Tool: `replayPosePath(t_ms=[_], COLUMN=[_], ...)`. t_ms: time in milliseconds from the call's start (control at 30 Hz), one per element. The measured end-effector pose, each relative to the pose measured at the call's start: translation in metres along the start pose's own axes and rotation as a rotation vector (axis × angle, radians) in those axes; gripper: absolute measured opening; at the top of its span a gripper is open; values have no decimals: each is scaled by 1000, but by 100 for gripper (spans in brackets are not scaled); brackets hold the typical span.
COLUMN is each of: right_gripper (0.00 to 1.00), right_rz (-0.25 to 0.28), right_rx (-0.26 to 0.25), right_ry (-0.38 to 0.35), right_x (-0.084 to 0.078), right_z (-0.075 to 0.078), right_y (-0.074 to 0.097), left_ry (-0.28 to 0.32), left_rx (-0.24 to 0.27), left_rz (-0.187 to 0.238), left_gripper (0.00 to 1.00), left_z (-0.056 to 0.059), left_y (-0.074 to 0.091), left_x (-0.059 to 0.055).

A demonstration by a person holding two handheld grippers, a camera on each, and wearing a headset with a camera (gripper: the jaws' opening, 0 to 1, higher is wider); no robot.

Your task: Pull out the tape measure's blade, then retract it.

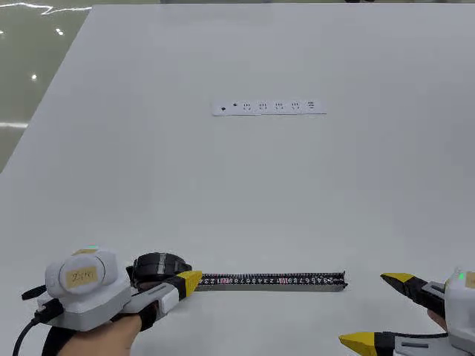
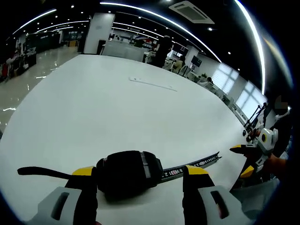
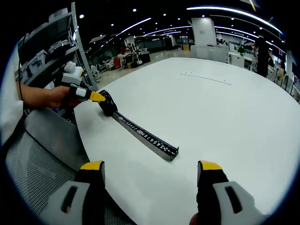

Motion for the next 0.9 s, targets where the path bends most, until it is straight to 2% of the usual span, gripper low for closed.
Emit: replayPosePath(t_ms=[400, 900], right_gripper=[79, 77], right_rz=[-4, 6], right_rx=[6, 30], right_ry=[7, 18], right_x=[0, 8], right_z=[8, 14], right_y=[-9, -22], left_ry=[11, 25], left_rx=[48, 105], left_rz=[19, 3], left_gripper=[70, 65], left_z=[-2, -8], left_y=[-2, -3], left_x=[0, -6])
Point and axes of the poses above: the centre of the closed fingertips' face, and the gripper's own axes: y roughly backward along the fingers, z roughly to its right, x roughly out of its top, the point moved 2 cm from there along y, roughly backward along the fingers, and after that the axes turned 1 degree about z, right-handed, at the moved point
